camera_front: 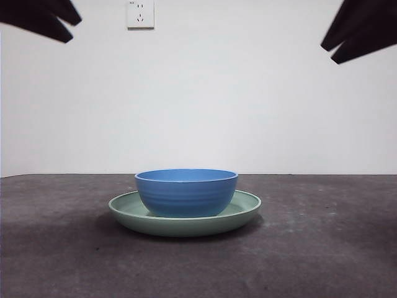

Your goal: Pick up the blue bowl, put it on the green plate, put it on desk

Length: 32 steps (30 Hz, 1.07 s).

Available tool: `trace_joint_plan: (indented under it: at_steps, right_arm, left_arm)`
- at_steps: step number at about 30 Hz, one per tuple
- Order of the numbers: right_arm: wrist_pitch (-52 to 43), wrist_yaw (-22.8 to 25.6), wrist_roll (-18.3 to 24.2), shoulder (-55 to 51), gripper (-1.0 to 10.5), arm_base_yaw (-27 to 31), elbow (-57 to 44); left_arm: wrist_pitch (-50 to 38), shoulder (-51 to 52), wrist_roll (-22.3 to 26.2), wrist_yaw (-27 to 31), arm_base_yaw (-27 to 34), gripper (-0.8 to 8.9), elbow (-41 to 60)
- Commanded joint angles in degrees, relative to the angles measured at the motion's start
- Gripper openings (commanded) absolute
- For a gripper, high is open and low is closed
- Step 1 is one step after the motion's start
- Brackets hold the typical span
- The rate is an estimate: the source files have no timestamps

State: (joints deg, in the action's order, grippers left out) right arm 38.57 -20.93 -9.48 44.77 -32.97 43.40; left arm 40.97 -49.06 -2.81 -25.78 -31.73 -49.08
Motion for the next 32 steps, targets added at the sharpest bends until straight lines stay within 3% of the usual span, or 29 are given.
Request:
trace_joint_plan:
  at_steps: [1,24,27,32]
  right_arm:
    - [-0.39,0.00,-0.57,0.44,0.1,-0.44,0.46]
    - [-0.48,-0.02,-0.55,0.42,0.1,-0.44,0.46]
    - [-0.50,-0.04,-0.55,0.42,0.1,-0.44,0.46]
    - [-0.87,-0.02,-0.55,0.42,0.1,-0.44,0.46]
  left_arm:
    - [-0.20,-0.37,0.68,-0.35,-0.15,0.09,-0.35]
    - [-0.20,0.74,0.72,-0.28,-0.02,0.09,-0.35]
    - [-2.03,3.80,6.60,2.93,1.84,0.09,-0.33]
    - [-15.39,11.67,6.91,11.23,9.62,0.09,1.22]
